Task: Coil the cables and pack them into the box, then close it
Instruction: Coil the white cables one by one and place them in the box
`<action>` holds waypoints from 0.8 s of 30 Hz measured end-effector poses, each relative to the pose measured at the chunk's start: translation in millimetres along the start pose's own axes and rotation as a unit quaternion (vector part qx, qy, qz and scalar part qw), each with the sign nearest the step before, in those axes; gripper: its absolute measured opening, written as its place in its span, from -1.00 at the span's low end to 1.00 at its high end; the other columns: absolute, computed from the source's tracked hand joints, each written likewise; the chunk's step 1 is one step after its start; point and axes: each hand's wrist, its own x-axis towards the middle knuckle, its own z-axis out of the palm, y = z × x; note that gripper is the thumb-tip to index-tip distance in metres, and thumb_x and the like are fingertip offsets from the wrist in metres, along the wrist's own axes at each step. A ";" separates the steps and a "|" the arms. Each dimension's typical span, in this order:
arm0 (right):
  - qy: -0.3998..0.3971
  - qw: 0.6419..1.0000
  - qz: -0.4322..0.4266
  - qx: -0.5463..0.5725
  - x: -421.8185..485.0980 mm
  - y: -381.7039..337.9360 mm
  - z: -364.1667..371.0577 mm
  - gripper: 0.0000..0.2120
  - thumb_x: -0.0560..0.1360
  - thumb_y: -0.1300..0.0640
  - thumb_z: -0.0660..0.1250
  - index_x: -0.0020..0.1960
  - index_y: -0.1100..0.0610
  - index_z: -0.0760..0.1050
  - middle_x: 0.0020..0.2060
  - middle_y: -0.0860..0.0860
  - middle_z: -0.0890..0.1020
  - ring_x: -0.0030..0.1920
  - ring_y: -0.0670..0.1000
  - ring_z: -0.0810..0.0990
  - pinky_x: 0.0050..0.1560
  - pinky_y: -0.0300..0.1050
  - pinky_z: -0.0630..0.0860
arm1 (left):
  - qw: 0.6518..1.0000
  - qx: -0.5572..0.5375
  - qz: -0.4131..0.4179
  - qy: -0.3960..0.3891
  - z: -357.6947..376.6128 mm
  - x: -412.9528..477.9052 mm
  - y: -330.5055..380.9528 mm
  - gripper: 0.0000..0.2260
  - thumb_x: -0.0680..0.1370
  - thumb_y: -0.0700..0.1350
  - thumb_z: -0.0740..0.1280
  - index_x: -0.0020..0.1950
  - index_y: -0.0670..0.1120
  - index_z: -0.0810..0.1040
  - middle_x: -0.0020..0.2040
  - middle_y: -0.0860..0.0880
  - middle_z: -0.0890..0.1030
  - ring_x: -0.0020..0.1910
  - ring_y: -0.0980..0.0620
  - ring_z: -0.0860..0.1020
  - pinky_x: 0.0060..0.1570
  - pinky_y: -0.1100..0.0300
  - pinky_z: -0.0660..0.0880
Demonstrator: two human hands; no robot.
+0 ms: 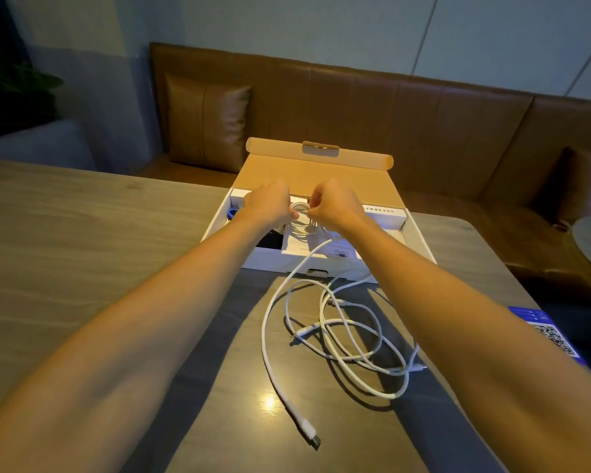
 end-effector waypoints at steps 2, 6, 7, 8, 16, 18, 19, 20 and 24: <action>0.004 1.000 -0.005 -0.007 2.2 1.2 2.4 -0.93 0.50 0.18 0.47 -0.02 0.13 0.65 -0.15 0.07 0.66 -0.11 0.06 0.62 -0.04 -0.02 0.66 | 1.000 0.018 0.002 -0.003 2.9 1.8 -1.0 -0.74 0.52 0.04 0.47 0.03 -0.15 0.63 -0.11 -0.12 0.62 -0.13 -0.07 0.56 -0.21 0.08 0.37; -0.002 1.000 -0.003 -0.028 4.2 4.6 6.1 -0.89 0.47 0.13 0.51 -0.03 0.14 0.68 -0.16 0.08 0.68 -0.11 0.08 0.62 -0.03 0.04 0.67 | 0.999 0.043 0.017 0.003 9.2 2.5 -2.9 -0.70 0.52 0.05 0.47 0.10 -0.14 0.64 -0.03 -0.13 0.66 -0.07 -0.09 0.58 -0.15 0.08 0.44; -0.005 0.999 -0.004 -0.032 3.6 5.4 6.5 -0.87 0.47 0.12 0.51 -0.03 0.15 0.69 -0.15 0.09 0.68 -0.11 0.09 0.62 -0.04 0.03 0.67 | 0.999 0.043 0.022 0.010 10.7 2.5 -3.1 -0.69 0.51 0.04 0.47 0.13 -0.13 0.64 0.00 -0.13 0.66 -0.05 -0.09 0.58 -0.12 0.08 0.48; -0.009 0.999 -0.004 -0.035 3.1 6.4 7.4 -0.87 0.47 0.11 0.51 -0.02 0.15 0.69 -0.15 0.09 0.68 -0.11 0.08 0.62 -0.05 0.02 0.66 | 0.999 0.044 0.026 0.016 12.4 2.4 -3.1 -0.68 0.51 0.04 0.48 0.16 -0.12 0.63 0.03 -0.12 0.66 -0.03 -0.09 0.58 -0.07 0.06 0.51; -0.002 1.000 -0.023 -0.002 -3.2 9.8 2.5 -0.80 0.51 0.06 0.47 0.07 0.16 0.66 -0.07 0.08 0.67 -0.04 0.08 0.61 0.00 0.01 0.64 | 0.996 0.039 0.052 0.060 16.0 -0.7 -3.0 -0.68 0.55 0.03 0.44 0.26 -0.05 0.56 0.11 -0.12 0.64 0.01 -0.08 0.56 -0.07 0.08 0.47; 0.003 1.000 -0.025 0.006 -5.5 9.5 -2.5 -0.82 0.53 0.08 0.44 0.07 0.16 0.66 -0.05 0.09 0.67 -0.02 0.08 0.61 0.01 0.02 0.64 | 0.996 0.029 0.057 0.062 14.1 -2.8 -3.1 -0.69 0.56 0.03 0.42 0.25 -0.05 0.56 0.11 -0.12 0.64 0.00 -0.07 0.55 -0.06 0.08 0.49; 0.005 1.000 -0.025 0.010 -6.8 9.7 -4.9 -0.83 0.54 0.10 0.42 0.06 0.16 0.66 -0.05 0.09 0.67 -0.02 0.09 0.61 0.02 0.04 0.65 | 0.996 0.024 0.060 0.064 13.4 -4.3 -3.1 -0.70 0.57 0.04 0.41 0.24 -0.06 0.57 0.11 -0.12 0.64 0.00 -0.07 0.56 -0.05 0.07 0.51; 0.008 0.999 -0.027 0.016 -8.2 10.0 -7.6 -0.84 0.55 0.12 0.39 0.07 0.16 0.66 -0.05 0.09 0.68 -0.02 0.09 0.62 0.02 0.04 0.65 | 0.996 0.018 0.064 0.066 12.9 -5.8 -2.9 -0.71 0.57 0.04 0.40 0.23 -0.06 0.57 0.11 -0.11 0.64 0.02 -0.07 0.57 -0.05 0.07 0.51; 0.008 0.999 -0.042 0.028 -20.0 8.6 -18.9 -0.81 0.57 0.18 0.33 0.12 0.19 0.64 -0.01 0.10 0.67 -0.02 0.05 0.59 -0.01 -0.06 0.60 | 0.995 0.001 0.074 0.062 10.0 -13.7 -0.5 -0.74 0.58 0.04 0.39 0.19 -0.06 0.59 0.10 -0.10 0.65 0.01 -0.04 0.58 -0.05 0.10 0.53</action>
